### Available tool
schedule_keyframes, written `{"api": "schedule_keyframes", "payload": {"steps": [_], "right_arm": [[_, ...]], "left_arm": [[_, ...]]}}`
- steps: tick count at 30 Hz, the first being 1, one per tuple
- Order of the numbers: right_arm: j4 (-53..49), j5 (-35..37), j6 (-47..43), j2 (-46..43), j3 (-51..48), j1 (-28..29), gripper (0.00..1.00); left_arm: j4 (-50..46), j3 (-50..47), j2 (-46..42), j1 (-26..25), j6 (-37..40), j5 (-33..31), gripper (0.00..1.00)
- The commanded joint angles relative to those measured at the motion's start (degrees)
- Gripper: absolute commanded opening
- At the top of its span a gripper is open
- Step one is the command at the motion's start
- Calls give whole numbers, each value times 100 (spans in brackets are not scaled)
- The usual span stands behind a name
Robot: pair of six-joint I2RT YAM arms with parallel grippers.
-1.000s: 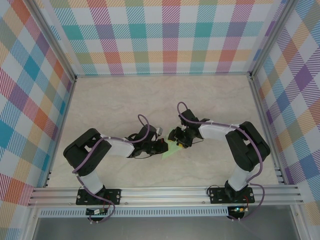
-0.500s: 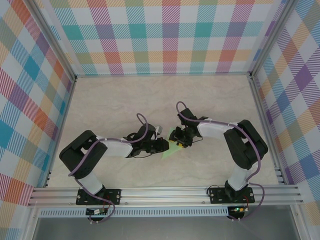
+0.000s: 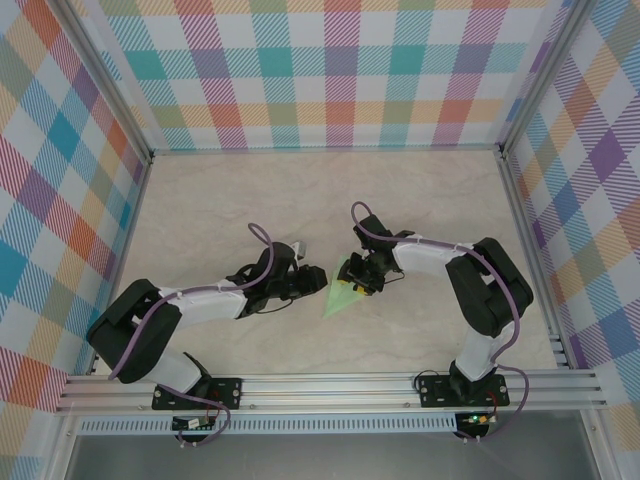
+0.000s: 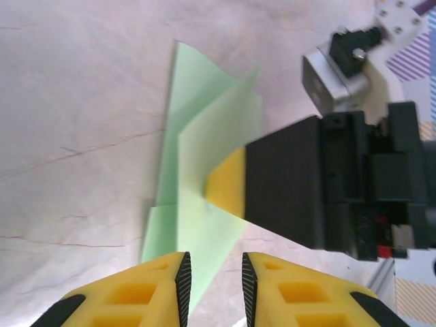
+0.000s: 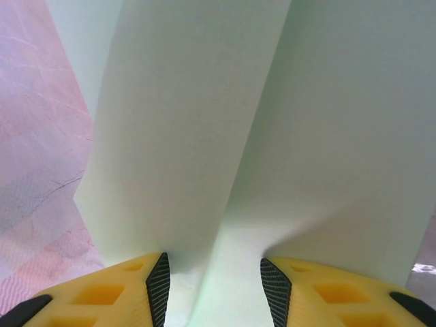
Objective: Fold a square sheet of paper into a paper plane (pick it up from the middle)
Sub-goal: Fourth fold the wing at the center of the table.
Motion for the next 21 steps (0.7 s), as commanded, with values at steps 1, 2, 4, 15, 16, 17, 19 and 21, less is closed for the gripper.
{"api": "schedule_keyframes", "payload": {"steps": [1,2,4,15,16,17,19,21], "right_arm": [[-828,899,68,423,-253,-75,46],[-827,899,68,425,-251,-75,46],[-870,897,56,435,-228,-75,46],[-1167,956,42,580,-42,-75,42],[-1172,976,34,586,-28,-70,42],[-1187,978,33,597,-16,-70,42],[-1213,974,43,626,2,-72,42],[-1211,971,56,634,2,-70,42]], "left_arm": [[-177,-32,-107,96,-49,-209,29],[-154,-24,-88,100,-45,-203,29],[-83,-1,-6,97,-63,-131,29],[948,130,775,101,-335,796,16],[973,154,820,96,-344,831,16],[995,177,863,97,-348,875,16],[1114,186,945,96,-381,978,15],[1275,202,1021,87,-412,1087,14]]}}
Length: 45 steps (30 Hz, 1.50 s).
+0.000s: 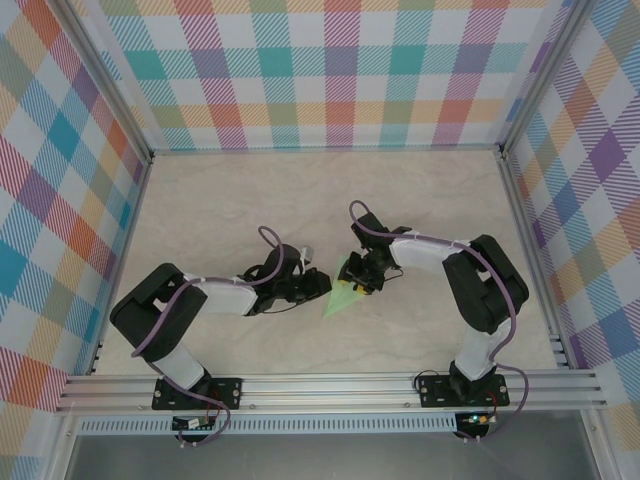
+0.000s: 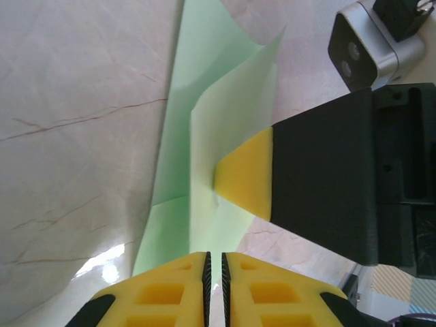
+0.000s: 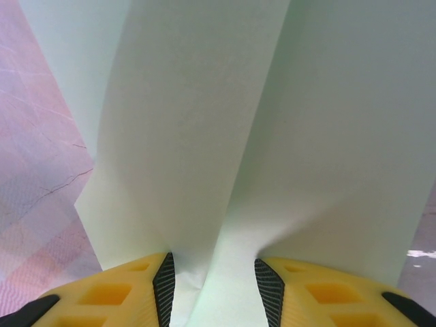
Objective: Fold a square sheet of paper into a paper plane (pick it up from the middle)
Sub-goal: Fourth fold the wing at the center of the table.
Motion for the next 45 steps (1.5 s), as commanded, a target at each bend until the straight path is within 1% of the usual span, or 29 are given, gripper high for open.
{"api": "schedule_keyframes", "payload": {"steps": [1,3,10,20,28,37,42,45], "right_arm": [[-801,924,53,465,-284,-75,42],[-827,924,73,485,-268,-74,42],[-828,897,142,521,-257,-75,41],[-799,906,297,502,-343,-73,36],[-782,888,337,533,-337,-77,34],[-797,818,238,666,-253,-75,36],[-794,783,142,746,-236,-69,37],[-800,783,92,755,-236,-77,38]], "left_arm": [[482,166,147,63,-95,352,13],[555,181,220,55,-107,413,13],[359,416,641,-7,-45,533,6],[-124,505,859,-7,61,120,0],[-230,581,972,-6,104,180,0],[-263,572,973,-7,89,233,0],[-237,537,763,1,71,327,0],[-260,482,494,15,69,244,3]]}}
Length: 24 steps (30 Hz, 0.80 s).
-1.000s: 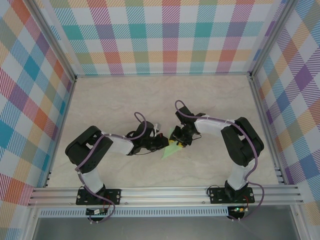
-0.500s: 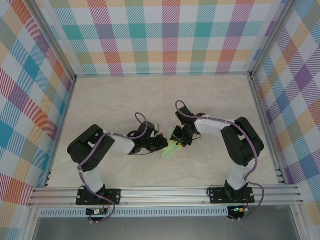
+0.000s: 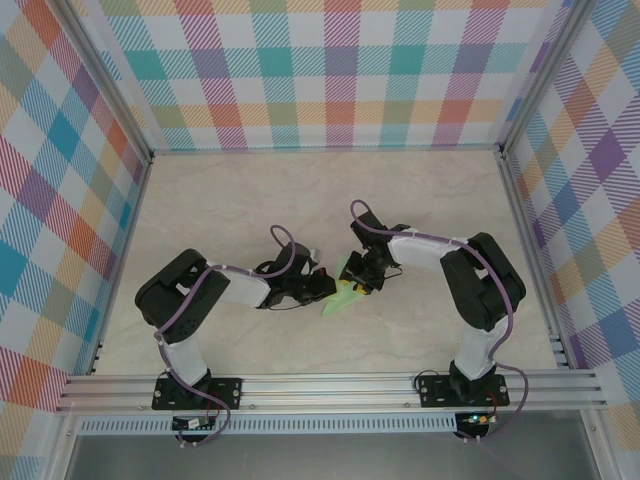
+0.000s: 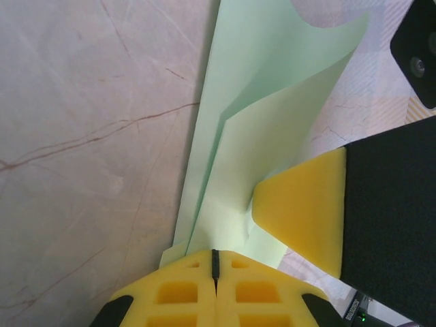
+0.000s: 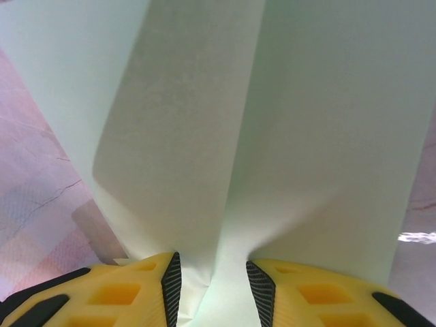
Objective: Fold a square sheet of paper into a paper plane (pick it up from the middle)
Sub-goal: Fourth fold the wing at the center of the table.
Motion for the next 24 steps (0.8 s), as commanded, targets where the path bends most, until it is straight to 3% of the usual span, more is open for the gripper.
{"api": "schedule_keyframes", "payload": {"steps": [1,8,15,24], "right_arm": [[-597,787,-171,619,-391,-58,38],[-583,745,-288,649,-355,-56,41],[-596,735,-325,720,-320,-58,44],[-633,740,-301,782,-294,-56,44]], "left_arm": [[-121,-55,-447,25,65,-33,3],[-389,-187,-814,61,6,-483,9],[-290,-288,-800,67,-85,-385,18],[121,-201,-617,52,-158,1,15]]}}
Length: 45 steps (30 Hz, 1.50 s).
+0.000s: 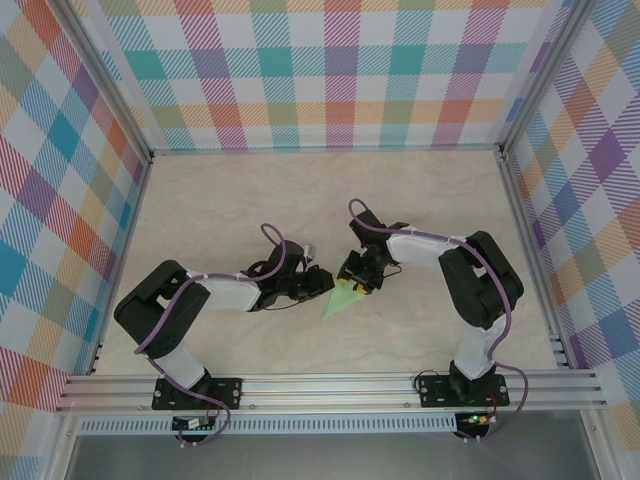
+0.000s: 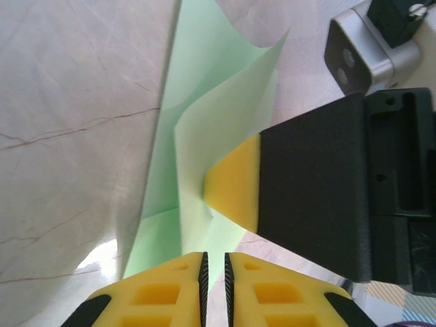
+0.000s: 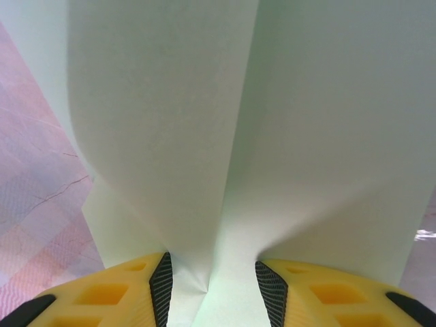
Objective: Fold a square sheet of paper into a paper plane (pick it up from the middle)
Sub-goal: Fourth fold the wing at the center of the table.
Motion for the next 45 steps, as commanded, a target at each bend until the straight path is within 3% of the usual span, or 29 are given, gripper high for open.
{"api": "schedule_keyframes", "payload": {"steps": [1,7,21,36,45], "right_arm": [[-509,820,-133,670,-403,-51,44],[-503,785,-156,679,-425,-52,46],[-489,792,-159,688,-417,-50,46],[-625,866,-198,977,-255,-45,45],[-708,858,-295,1154,-119,-18,45]], "left_arm": [[263,47,157,50,-44,245,14],[263,239,533,40,-27,367,11],[-334,288,544,39,94,-59,6],[-387,313,379,39,106,24,7],[91,222,177,44,73,263,10]]}}
